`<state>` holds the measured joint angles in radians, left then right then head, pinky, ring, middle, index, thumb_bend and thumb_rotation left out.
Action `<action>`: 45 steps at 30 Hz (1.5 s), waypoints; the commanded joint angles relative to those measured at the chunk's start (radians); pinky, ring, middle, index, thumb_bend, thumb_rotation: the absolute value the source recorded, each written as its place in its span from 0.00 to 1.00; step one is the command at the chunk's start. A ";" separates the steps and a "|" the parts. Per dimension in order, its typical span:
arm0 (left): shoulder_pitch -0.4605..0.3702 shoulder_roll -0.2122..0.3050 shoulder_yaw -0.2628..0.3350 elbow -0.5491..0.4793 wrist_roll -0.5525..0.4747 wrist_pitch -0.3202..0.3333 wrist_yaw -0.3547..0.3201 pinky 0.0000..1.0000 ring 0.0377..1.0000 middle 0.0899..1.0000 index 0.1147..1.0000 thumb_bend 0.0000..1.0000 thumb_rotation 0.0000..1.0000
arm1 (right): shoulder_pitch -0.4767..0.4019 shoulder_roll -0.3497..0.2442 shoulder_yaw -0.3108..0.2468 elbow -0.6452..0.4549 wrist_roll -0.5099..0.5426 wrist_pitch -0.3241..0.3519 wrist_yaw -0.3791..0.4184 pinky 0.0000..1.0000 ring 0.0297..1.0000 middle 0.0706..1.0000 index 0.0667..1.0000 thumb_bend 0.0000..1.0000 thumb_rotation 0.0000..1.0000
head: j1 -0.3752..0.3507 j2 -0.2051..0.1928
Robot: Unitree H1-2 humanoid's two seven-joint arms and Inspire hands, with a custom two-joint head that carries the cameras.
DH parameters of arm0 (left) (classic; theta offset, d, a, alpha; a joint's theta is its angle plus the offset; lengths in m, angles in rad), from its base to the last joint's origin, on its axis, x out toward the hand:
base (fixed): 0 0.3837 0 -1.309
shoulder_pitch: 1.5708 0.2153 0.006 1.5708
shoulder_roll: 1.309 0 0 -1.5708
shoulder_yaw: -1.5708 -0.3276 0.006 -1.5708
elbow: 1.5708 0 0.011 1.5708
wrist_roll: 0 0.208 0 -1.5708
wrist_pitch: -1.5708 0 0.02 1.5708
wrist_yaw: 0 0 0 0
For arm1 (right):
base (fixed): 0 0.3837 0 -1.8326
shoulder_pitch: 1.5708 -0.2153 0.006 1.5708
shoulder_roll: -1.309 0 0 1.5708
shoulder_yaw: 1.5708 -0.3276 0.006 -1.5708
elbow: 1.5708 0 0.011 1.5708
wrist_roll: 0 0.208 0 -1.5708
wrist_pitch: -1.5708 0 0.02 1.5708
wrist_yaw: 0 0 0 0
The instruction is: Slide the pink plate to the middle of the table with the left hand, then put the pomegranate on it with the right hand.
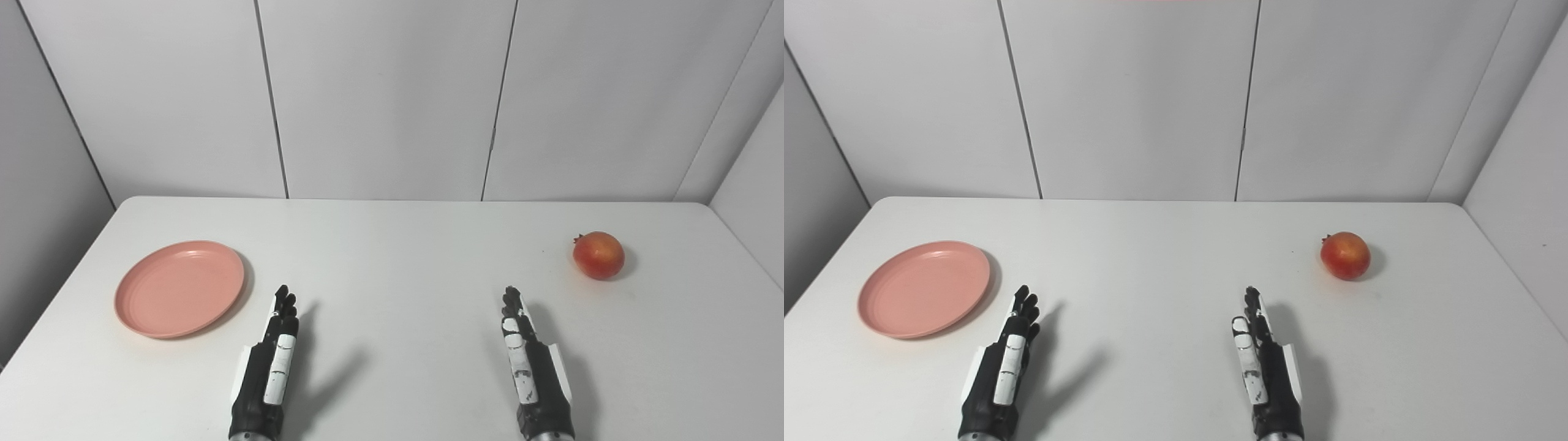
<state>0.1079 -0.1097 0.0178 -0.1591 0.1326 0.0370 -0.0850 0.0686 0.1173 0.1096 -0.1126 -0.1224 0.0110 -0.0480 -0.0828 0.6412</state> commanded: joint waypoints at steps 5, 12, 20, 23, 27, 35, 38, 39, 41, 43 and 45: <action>0.011 0.052 -0.007 -0.020 -0.005 0.015 -0.006 1.00 1.00 1.00 1.00 0.72 1.00 | 0.015 -0.001 0.007 0.004 -0.006 0.016 0.005 1.00 0.99 0.97 0.96 0.76 1.00 | 0.001 0.001; 0.012 0.055 -0.006 -0.023 -0.005 0.020 -0.008 1.00 1.00 1.00 1.00 0.73 1.00 | 0.014 -0.002 0.009 0.001 -0.006 0.018 0.008 1.00 0.99 0.98 0.97 0.76 1.00 | 0.000 0.000; 0.007 0.049 -0.018 0.022 0.015 -0.010 0.003 1.00 1.00 1.00 1.00 0.69 1.00 | 0.008 -0.018 -0.002 0.036 0.009 -0.010 0.014 1.00 0.99 0.98 0.97 0.76 1.00 | 0.069 -0.055; 0.006 0.035 -0.029 0.035 0.036 -0.020 0.015 1.00 1.00 1.00 1.00 0.67 1.00 | 0.005 -0.032 -0.010 0.051 0.023 -0.018 0.020 1.00 0.99 0.98 0.97 0.78 1.00 | 0.103 -0.070; 0.005 0.018 -0.047 0.054 0.063 -0.033 0.038 1.00 1.00 1.00 1.00 0.64 1.00 | 0.005 -0.056 -0.019 0.067 0.048 -0.031 0.030 1.00 1.00 0.98 0.98 0.80 1.00 | 0.148 -0.098; 0.013 -0.008 -0.083 0.080 0.103 -0.050 0.094 1.00 1.00 1.00 1.00 0.66 1.00 | 0.012 -0.093 -0.029 0.097 0.088 -0.061 0.053 1.00 1.00 0.98 0.99 0.75 1.00 | 0.196 -0.159; 0.014 -0.010 -0.090 0.093 0.110 -0.062 0.106 0.99 1.00 1.00 1.00 0.66 1.00 | 0.012 -0.100 -0.029 0.113 0.092 -0.076 0.054 1.00 1.00 0.98 0.99 0.76 1.00 | 0.202 -0.175; 0.014 -0.010 -0.092 0.099 0.111 -0.065 0.109 0.98 1.00 1.00 1.00 0.67 1.00 | 0.012 -0.102 -0.028 0.119 0.094 -0.082 0.054 1.00 1.00 0.98 0.99 0.75 1.00 | 0.208 -0.186; 0.013 -0.011 -0.096 0.108 0.118 -0.071 0.117 0.98 1.00 1.00 1.00 0.67 1.00 | 0.011 -0.106 -0.027 0.129 0.093 -0.087 0.055 1.00 1.00 0.98 0.99 0.76 1.00 | 0.214 -0.198; 0.012 -0.010 -0.100 0.118 0.123 -0.076 0.123 0.98 1.00 1.00 1.00 0.66 1.00 | 0.009 -0.110 -0.026 0.139 0.089 -0.094 0.054 1.00 1.00 0.98 0.99 0.76 1.00 | 0.221 -0.214; 0.010 -0.010 -0.102 0.127 0.127 -0.083 0.129 0.98 1.00 1.00 1.00 0.66 1.00 | 0.006 -0.112 -0.025 0.149 0.086 -0.102 0.052 1.00 0.99 0.98 0.99 0.76 1.00 | 0.225 -0.220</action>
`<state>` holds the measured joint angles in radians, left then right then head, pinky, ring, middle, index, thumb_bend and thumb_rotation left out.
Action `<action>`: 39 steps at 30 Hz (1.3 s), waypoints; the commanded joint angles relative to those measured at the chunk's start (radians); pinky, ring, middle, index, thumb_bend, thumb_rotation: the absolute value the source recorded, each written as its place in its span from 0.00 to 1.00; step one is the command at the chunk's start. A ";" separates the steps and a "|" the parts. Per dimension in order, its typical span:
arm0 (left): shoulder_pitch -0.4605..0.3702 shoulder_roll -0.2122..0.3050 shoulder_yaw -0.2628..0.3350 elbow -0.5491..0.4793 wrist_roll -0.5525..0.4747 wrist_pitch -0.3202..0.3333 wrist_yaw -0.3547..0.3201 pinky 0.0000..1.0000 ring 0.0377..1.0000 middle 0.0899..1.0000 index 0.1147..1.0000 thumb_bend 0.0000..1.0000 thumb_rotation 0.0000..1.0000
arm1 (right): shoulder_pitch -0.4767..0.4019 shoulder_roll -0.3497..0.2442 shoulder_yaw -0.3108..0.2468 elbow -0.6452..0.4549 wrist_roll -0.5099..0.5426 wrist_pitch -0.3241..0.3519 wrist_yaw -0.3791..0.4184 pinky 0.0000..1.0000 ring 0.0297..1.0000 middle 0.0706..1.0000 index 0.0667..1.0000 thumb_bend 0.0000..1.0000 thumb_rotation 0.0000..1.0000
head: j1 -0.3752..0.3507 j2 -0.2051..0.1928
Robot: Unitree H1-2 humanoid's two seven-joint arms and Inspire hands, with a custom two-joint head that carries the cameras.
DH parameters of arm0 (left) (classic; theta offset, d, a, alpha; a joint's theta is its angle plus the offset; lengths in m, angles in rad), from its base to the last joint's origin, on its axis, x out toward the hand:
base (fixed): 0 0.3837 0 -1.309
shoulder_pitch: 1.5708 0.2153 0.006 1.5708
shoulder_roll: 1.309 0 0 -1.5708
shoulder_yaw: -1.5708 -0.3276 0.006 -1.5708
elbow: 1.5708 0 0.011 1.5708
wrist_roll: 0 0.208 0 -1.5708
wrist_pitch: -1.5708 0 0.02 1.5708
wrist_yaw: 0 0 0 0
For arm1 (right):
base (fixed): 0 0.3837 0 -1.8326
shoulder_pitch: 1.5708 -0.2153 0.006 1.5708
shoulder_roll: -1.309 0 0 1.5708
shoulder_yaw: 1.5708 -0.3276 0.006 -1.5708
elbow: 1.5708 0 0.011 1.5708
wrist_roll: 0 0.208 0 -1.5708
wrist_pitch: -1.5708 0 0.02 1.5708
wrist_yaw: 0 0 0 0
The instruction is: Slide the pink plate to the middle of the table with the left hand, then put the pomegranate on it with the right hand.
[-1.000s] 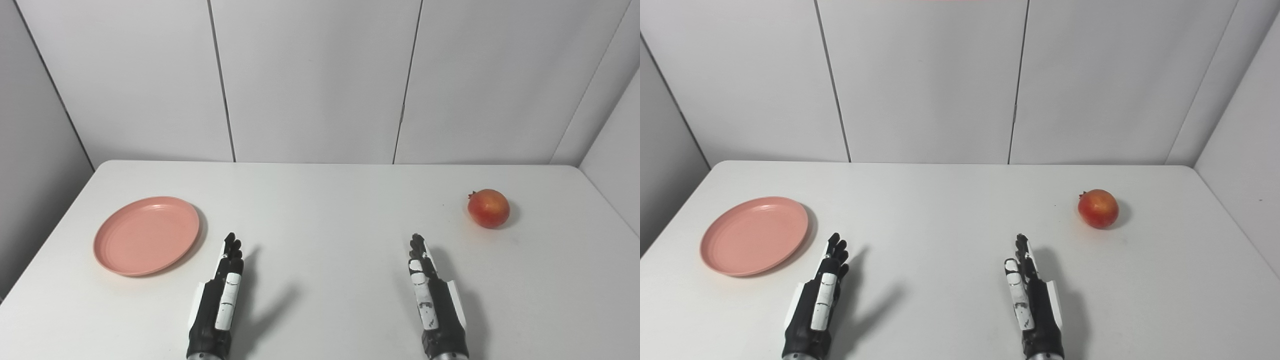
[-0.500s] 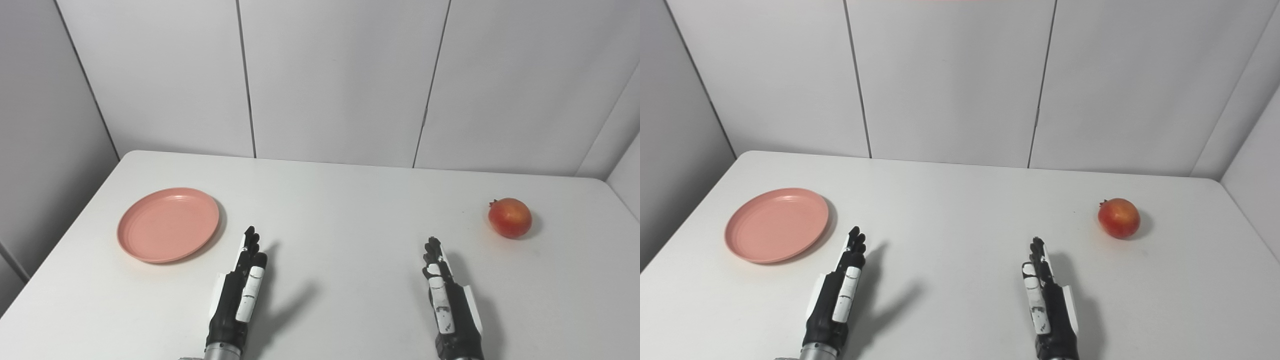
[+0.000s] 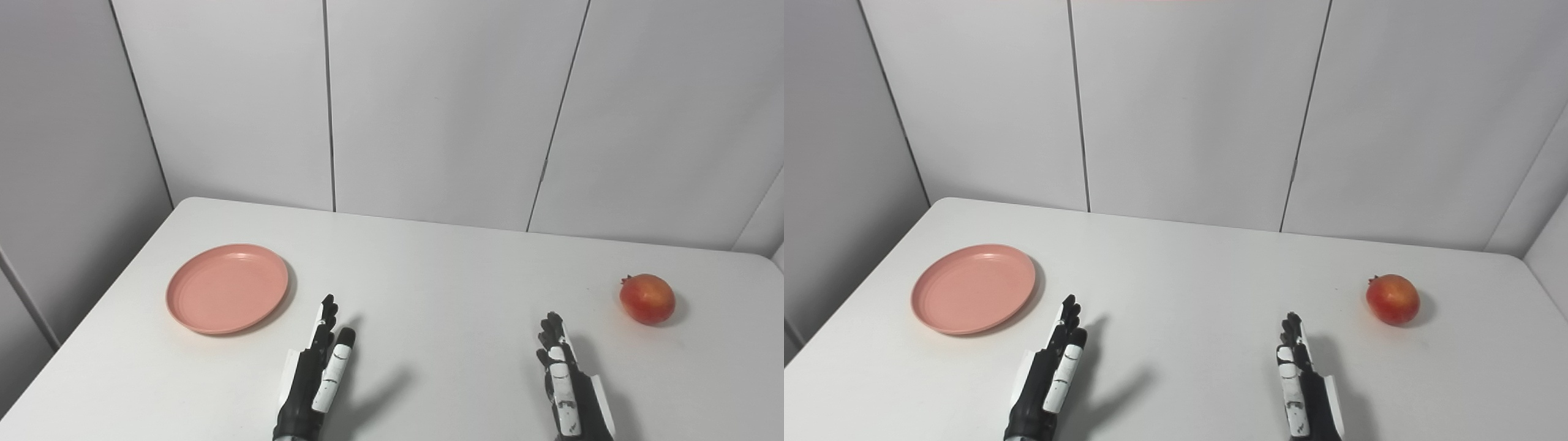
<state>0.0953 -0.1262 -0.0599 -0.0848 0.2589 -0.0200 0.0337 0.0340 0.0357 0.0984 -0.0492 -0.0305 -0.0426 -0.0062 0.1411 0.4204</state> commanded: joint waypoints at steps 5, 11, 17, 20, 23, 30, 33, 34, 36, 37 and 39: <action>0.020 0.006 -0.026 0.070 0.004 -0.036 0.021 0.96 0.98 1.00 1.00 0.66 1.00 | 0.036 -0.031 -0.016 0.104 0.006 -0.064 0.012 1.00 1.00 0.98 0.99 0.74 1.00 | 0.008 -0.014; 0.015 0.009 -0.029 0.087 -0.001 -0.047 0.026 0.96 0.98 1.00 1.00 0.64 1.00 | 0.030 -0.033 -0.013 0.121 -0.004 -0.068 0.006 1.00 0.99 0.98 0.99 0.75 1.00 | 0.012 -0.039; 0.009 0.013 -0.031 0.108 -0.002 -0.067 0.031 0.96 0.99 1.00 1.00 0.64 1.00 | 0.025 -0.034 -0.013 0.137 -0.006 -0.077 0.006 1.00 0.99 0.98 0.99 0.75 1.00 | 0.012 -0.046; 0.005 0.014 -0.030 0.116 0.001 -0.072 0.034 0.95 0.98 1.00 1.00 0.63 1.00 | 0.022 -0.034 -0.014 0.144 0.000 -0.080 0.008 1.00 0.99 0.98 0.99 0.75 1.00 | 0.011 -0.049; 0.002 0.014 -0.030 0.119 0.001 -0.068 0.035 0.95 0.98 1.00 1.00 0.62 1.00 | 0.020 -0.035 -0.015 0.149 -0.001 -0.077 0.008 1.00 0.99 0.98 0.99 0.75 1.00 | 0.014 -0.053; -0.007 0.020 -0.025 0.110 -0.021 -0.083 0.029 0.94 0.97 1.00 1.00 0.65 0.96 | 0.024 -0.035 -0.014 0.144 0.005 -0.058 0.012 1.00 0.99 0.98 1.00 0.75 1.00 | 0.012 -0.054; -0.011 0.033 -0.026 0.068 -0.048 -0.079 0.006 0.96 0.97 1.00 1.00 0.71 0.92 | 0.037 -0.035 -0.011 0.121 0.008 -0.044 0.016 1.00 0.99 0.97 0.99 0.77 1.00 | 0.008 -0.043; -0.016 0.037 -0.019 0.042 -0.087 -0.073 -0.009 0.96 0.98 1.00 1.00 0.71 0.93 | 0.043 -0.034 -0.010 0.108 0.011 -0.033 0.017 1.00 0.99 0.97 0.99 0.77 1.00 | 0.007 -0.036; -0.022 0.039 -0.009 0.005 -0.139 -0.058 -0.027 0.99 0.99 1.00 1.00 0.77 0.94 | 0.051 -0.034 -0.009 0.090 0.015 -0.020 0.018 1.00 0.99 0.97 0.99 0.77 1.00 | 0.006 -0.028; -0.023 0.038 -0.006 -0.007 -0.153 -0.049 -0.031 1.00 1.00 1.00 1.00 0.80 0.95 | 0.054 -0.033 -0.009 0.085 0.017 -0.016 0.019 1.00 0.99 0.97 0.99 0.78 1.00 | 0.006 -0.028; -0.042 0.033 0.009 -0.077 -0.190 -0.010 -0.035 1.00 1.00 0.99 0.98 0.86 0.95 | 0.063 -0.033 -0.008 0.064 0.023 -0.004 0.023 1.00 1.00 0.97 0.99 0.79 1.00 | 0.006 -0.016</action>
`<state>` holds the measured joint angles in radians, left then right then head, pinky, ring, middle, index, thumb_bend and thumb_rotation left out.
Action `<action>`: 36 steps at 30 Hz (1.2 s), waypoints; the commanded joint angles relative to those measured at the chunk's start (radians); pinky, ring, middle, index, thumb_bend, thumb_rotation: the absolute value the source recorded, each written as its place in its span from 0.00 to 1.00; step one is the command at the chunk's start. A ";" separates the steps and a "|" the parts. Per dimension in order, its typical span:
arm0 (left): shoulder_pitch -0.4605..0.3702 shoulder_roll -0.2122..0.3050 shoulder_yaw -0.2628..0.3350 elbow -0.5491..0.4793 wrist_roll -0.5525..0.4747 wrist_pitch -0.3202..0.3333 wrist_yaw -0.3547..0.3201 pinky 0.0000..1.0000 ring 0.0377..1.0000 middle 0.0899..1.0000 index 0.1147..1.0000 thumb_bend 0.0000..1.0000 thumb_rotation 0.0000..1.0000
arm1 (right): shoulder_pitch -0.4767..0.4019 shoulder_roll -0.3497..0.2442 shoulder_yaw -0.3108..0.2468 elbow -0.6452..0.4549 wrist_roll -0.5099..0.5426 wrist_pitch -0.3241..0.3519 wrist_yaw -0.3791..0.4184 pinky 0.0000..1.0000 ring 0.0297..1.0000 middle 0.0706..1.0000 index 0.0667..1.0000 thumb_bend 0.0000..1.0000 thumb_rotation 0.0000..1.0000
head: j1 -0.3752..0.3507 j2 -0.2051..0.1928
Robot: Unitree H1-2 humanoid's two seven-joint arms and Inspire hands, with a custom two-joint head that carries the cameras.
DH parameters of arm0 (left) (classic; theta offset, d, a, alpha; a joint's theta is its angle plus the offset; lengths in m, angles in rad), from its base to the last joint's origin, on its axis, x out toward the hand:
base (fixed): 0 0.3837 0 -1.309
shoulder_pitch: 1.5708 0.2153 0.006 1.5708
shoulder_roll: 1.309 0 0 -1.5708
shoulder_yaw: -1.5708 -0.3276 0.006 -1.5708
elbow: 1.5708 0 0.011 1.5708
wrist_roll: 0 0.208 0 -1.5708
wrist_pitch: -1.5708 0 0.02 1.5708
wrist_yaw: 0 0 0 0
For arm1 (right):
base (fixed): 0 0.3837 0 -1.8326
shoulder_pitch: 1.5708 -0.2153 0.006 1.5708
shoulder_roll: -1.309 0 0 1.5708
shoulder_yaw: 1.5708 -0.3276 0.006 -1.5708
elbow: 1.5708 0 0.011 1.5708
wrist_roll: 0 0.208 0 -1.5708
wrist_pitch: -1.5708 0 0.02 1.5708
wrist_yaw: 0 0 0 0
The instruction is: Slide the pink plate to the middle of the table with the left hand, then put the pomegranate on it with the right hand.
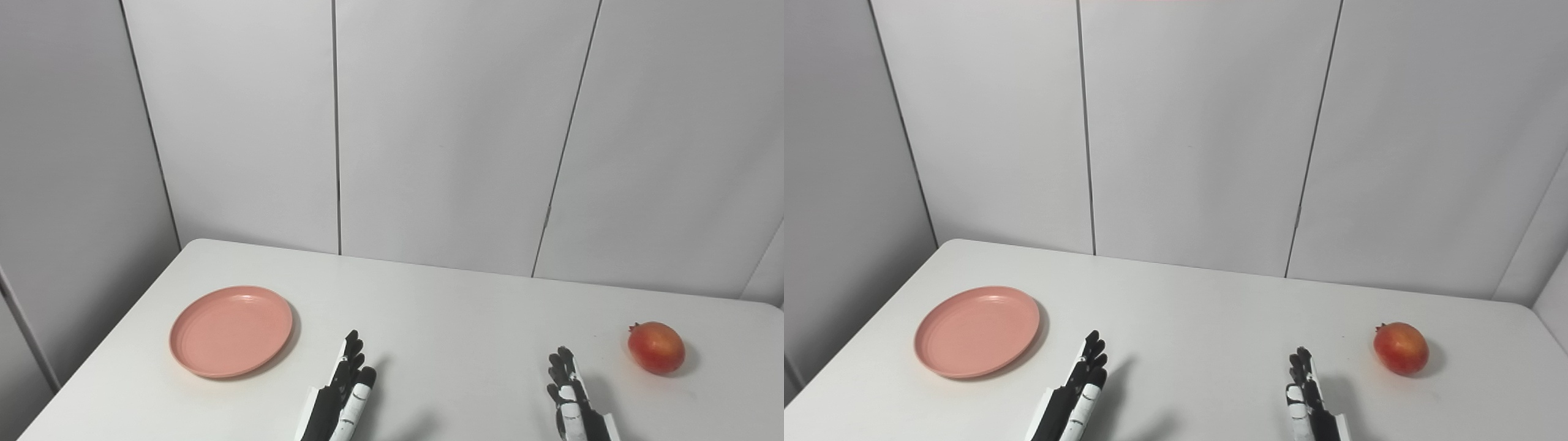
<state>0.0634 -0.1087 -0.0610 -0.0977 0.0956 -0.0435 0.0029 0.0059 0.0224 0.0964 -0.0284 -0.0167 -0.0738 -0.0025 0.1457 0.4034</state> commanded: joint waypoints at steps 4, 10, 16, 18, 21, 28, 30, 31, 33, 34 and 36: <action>-0.063 0.024 0.043 -0.187 -0.087 0.093 -0.015 1.00 0.96 0.96 0.97 0.89 0.96 | 0.106 -0.018 -0.005 0.012 0.019 0.044 0.025 1.00 0.99 0.97 0.99 0.76 1.00 | 0.001 0.009; -0.196 0.099 0.119 -0.253 -0.139 0.148 -0.013 0.99 0.89 0.86 0.87 0.97 1.00 | 0.114 -0.009 -0.001 -0.014 0.018 0.074 0.025 1.00 0.99 0.96 0.99 0.75 1.00 | -0.010 0.012; -0.282 0.212 0.175 -0.198 -0.171 0.150 -0.037 0.96 0.86 0.85 0.84 1.00 1.00 | 0.113 -0.006 0.001 -0.016 0.017 0.079 0.026 1.00 0.98 0.96 0.98 0.76 1.00 | -0.014 0.013; -0.299 0.245 0.188 -0.162 -0.186 0.124 -0.051 0.95 0.86 0.85 0.85 1.00 1.00 | 0.114 -0.007 0.001 -0.020 0.017 0.084 0.027 1.00 0.98 0.95 0.98 0.76 1.00 | -0.013 0.018; -0.342 0.295 0.214 -0.069 -0.201 0.045 -0.065 0.91 0.84 0.85 0.85 1.00 1.00 | 0.115 -0.010 0.001 -0.023 0.020 0.087 0.031 1.00 0.99 0.96 0.98 0.77 1.00 | -0.012 0.021; -0.419 0.382 0.244 0.052 -0.106 -0.068 -0.020 0.83 0.79 0.80 0.83 1.00 1.00 | 0.115 -0.012 -0.005 -0.024 0.025 0.097 0.034 1.00 0.99 0.95 0.98 0.78 1.00 | -0.006 0.024; -0.437 0.405 0.253 0.085 -0.089 -0.082 -0.012 0.82 0.79 0.79 0.83 1.00 1.00 | 0.115 -0.013 -0.005 -0.023 0.023 0.097 0.034 1.00 0.99 0.95 0.98 0.78 1.00 | -0.007 0.024; -0.444 0.419 0.259 0.104 -0.086 -0.088 -0.012 0.81 0.79 0.79 0.83 1.00 1.00 | 0.115 -0.013 -0.005 -0.022 0.022 0.096 0.034 1.00 0.98 0.95 0.98 0.78 1.00 | -0.007 0.024; -0.459 0.448 0.270 0.151 -0.095 -0.109 -0.023 0.81 0.80 0.79 0.84 1.00 1.00 | 0.115 -0.014 -0.005 -0.020 0.021 0.092 0.034 1.00 0.98 0.95 0.98 0.76 1.00 | -0.008 0.024; -0.466 0.463 0.275 0.172 -0.106 -0.117 -0.030 0.82 0.80 0.79 0.84 1.00 1.00 | 0.116 -0.015 -0.005 -0.021 0.020 0.092 0.035 1.00 0.98 0.95 0.98 0.76 1.00 | -0.008 0.028; -0.480 0.493 0.283 0.215 -0.124 -0.133 -0.044 0.80 0.79 0.79 0.85 1.00 1.00 | 0.116 -0.016 -0.004 -0.025 0.019 0.097 0.036 1.00 0.98 0.95 0.98 0.76 1.00 | -0.008 0.028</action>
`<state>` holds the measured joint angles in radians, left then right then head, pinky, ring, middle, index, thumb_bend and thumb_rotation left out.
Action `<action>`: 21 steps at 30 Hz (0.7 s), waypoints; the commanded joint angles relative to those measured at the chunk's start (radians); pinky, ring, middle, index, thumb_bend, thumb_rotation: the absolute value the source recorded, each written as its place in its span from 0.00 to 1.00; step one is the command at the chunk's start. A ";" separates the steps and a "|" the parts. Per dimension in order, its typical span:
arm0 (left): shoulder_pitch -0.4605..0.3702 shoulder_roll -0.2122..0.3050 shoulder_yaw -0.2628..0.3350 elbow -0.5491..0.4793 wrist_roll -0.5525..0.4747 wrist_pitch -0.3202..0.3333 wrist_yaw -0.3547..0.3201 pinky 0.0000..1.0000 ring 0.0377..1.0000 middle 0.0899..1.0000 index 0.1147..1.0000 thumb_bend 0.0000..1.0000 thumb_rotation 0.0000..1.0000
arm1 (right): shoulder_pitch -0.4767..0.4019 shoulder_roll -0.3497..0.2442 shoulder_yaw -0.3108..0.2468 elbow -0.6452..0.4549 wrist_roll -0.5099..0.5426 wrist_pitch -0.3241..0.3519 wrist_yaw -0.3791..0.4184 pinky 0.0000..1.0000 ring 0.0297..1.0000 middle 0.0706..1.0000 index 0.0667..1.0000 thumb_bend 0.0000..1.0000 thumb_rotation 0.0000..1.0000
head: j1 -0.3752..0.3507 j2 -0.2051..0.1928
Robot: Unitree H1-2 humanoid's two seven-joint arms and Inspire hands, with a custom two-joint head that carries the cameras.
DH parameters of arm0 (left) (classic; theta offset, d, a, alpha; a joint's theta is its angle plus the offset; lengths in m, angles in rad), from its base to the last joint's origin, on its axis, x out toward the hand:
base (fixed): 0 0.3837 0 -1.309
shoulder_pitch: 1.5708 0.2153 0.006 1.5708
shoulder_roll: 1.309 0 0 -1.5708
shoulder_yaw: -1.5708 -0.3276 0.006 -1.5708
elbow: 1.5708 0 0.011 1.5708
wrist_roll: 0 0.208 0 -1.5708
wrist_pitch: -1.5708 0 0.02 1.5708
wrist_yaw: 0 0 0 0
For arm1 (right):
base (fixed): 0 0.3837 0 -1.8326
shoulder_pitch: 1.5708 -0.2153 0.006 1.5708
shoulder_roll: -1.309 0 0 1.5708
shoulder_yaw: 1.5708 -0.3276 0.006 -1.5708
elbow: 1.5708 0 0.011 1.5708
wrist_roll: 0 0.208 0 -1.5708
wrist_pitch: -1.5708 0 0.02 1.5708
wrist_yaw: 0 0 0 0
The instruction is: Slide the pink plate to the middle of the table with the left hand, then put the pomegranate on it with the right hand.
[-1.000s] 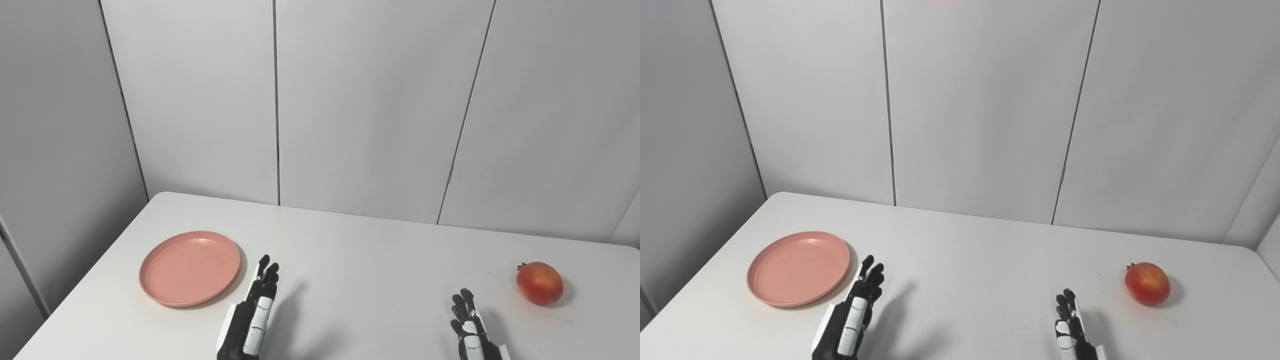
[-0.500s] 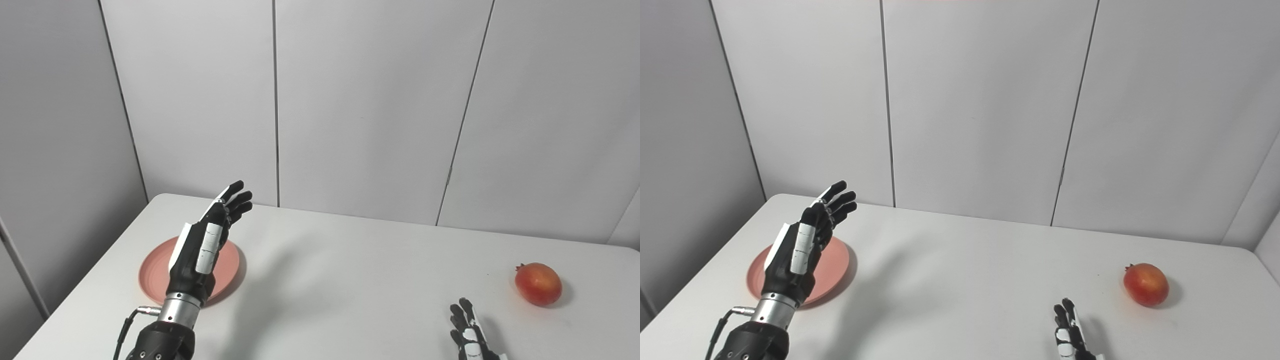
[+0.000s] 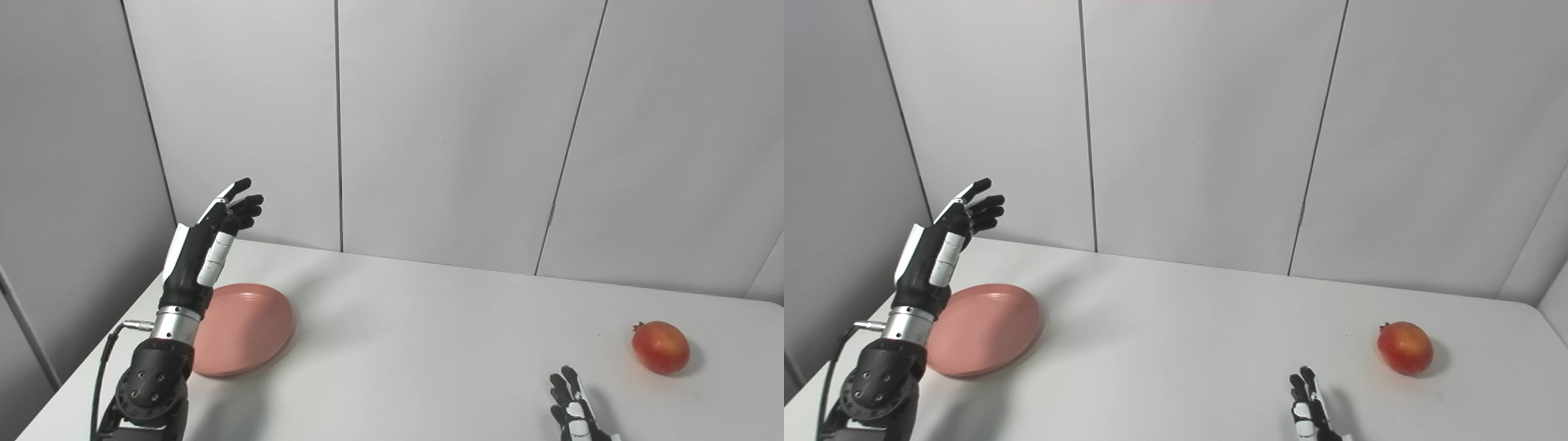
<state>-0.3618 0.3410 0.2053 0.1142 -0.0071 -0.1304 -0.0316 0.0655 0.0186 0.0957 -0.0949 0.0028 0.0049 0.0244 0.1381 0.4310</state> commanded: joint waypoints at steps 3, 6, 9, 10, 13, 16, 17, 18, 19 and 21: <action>-0.068 0.075 0.029 0.049 -0.040 -0.049 -0.021 0.78 0.79 0.80 0.88 1.00 1.00 | 0.058 -0.013 -0.003 0.040 0.001 0.019 0.012 1.00 0.99 0.95 0.98 0.75 1.00 | -0.001 0.002; -0.082 0.098 0.061 0.111 -0.127 -0.018 -0.061 0.84 0.85 0.84 0.91 1.00 1.00 | 0.060 -0.012 -0.007 0.036 0.006 0.025 0.013 1.00 0.98 0.95 0.98 0.75 1.00 | 0.000 0.005; -0.091 0.101 0.088 0.169 -0.209 -0.007 -0.097 0.85 0.87 0.85 0.93 1.00 1.00 | 0.061 -0.013 -0.008 0.034 0.006 0.027 0.013 1.00 0.98 0.94 0.98 0.76 1.00 | -0.002 0.009; -0.093 0.103 0.094 0.187 -0.225 -0.007 -0.107 0.86 0.87 0.86 0.94 1.00 1.00 | 0.061 -0.014 -0.008 0.033 0.004 0.029 0.013 1.00 0.98 0.94 0.98 0.76 1.00 | -0.002 0.009; -0.100 0.112 0.101 0.243 -0.246 -0.022 -0.128 0.86 0.88 0.87 0.96 1.00 1.00 | 0.063 -0.016 -0.009 0.029 0.002 0.033 0.012 1.00 0.98 0.94 0.98 0.75 1.00 | -0.001 0.012; -0.108 0.119 0.106 0.301 -0.256 -0.037 -0.141 0.90 0.88 0.87 0.94 1.00 1.00 | 0.063 -0.014 -0.012 0.031 0.009 0.030 0.013 1.00 0.98 0.94 0.98 0.75 1.00 | -0.001 0.012; -0.112 0.121 0.111 0.330 -0.268 -0.042 -0.151 0.91 0.88 0.87 0.94 1.00 1.00 | 0.063 -0.016 -0.010 0.029 0.006 0.030 0.013 1.00 0.98 0.94 0.98 0.75 1.00 | -0.003 0.015; -0.115 0.122 0.115 0.349 -0.276 -0.045 -0.158 0.92 0.89 0.87 0.94 1.00 1.00 | 0.064 -0.018 -0.009 0.028 0.003 0.030 0.014 1.00 0.98 0.94 0.98 0.76 1.00 | -0.003 0.015; -0.118 0.127 0.118 0.380 -0.283 -0.057 -0.168 0.92 0.89 0.88 0.94 1.00 1.00 | 0.065 -0.019 -0.007 0.027 -0.003 0.029 0.013 1.00 0.98 0.94 0.99 0.76 1.00 | -0.003 0.015; -0.126 0.135 0.121 0.437 -0.291 -0.084 -0.186 0.91 0.87 0.86 0.94 1.00 1.00 | 0.065 -0.021 -0.007 0.027 -0.006 0.029 0.013 1.00 0.97 0.94 0.98 0.75 1.00 | -0.003 0.017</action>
<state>-0.4244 0.4278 0.3142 0.5372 -0.2828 -0.1471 -0.1929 0.0745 0.0143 0.0944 -0.1055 0.0021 0.0099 0.0311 0.1350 0.4479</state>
